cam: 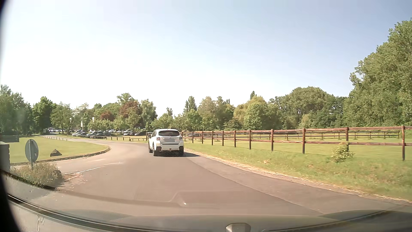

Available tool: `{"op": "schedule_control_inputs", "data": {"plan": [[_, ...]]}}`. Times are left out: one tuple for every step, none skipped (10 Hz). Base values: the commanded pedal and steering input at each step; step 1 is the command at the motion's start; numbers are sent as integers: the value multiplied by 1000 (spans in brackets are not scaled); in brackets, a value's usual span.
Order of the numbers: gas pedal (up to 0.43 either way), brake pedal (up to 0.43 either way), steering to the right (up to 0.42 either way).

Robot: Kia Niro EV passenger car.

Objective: Follow the waypoints while adhering to traffic rules and regulations

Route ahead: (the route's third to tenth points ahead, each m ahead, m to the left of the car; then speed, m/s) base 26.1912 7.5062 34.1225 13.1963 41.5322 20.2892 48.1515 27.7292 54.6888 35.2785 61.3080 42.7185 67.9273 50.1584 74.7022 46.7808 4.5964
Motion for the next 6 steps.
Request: {"op": "schedule_control_inputs", "data": {"plan": [[138, 30, -276], [138, 30, -232], [138, 30, -195], [138, 24, -159], [138, 30, -123], [138, 30, -97]]}}
